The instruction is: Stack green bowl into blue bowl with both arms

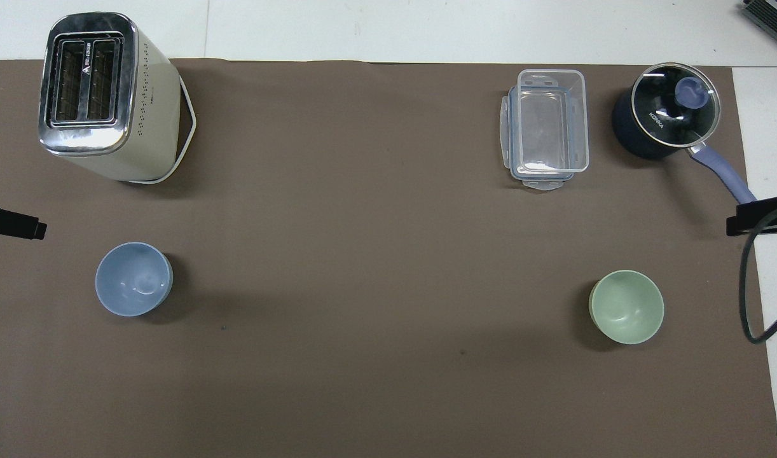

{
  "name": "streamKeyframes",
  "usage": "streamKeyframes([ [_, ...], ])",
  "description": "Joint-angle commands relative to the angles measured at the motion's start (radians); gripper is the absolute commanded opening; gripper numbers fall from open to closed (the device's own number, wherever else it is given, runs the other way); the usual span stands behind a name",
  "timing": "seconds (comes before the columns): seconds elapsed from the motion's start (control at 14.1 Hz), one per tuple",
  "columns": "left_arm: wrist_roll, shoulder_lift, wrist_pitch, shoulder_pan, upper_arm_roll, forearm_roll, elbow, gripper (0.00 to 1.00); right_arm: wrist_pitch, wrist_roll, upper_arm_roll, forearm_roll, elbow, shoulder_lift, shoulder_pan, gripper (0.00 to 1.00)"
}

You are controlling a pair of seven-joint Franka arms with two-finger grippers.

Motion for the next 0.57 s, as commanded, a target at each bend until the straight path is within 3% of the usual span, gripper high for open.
streamKeyframes([
  [0.0,0.022,-0.039,0.097,0.024,-0.009,-0.016,-0.113,1.0,0.024,-0.01,0.005,-0.013,-0.043,-0.031,-0.011,1.0],
  [0.5,0.02,-0.056,0.249,0.052,-0.009,-0.048,-0.324,1.0,0.024,-0.01,0.005,-0.013,-0.047,-0.031,-0.019,1.0],
])
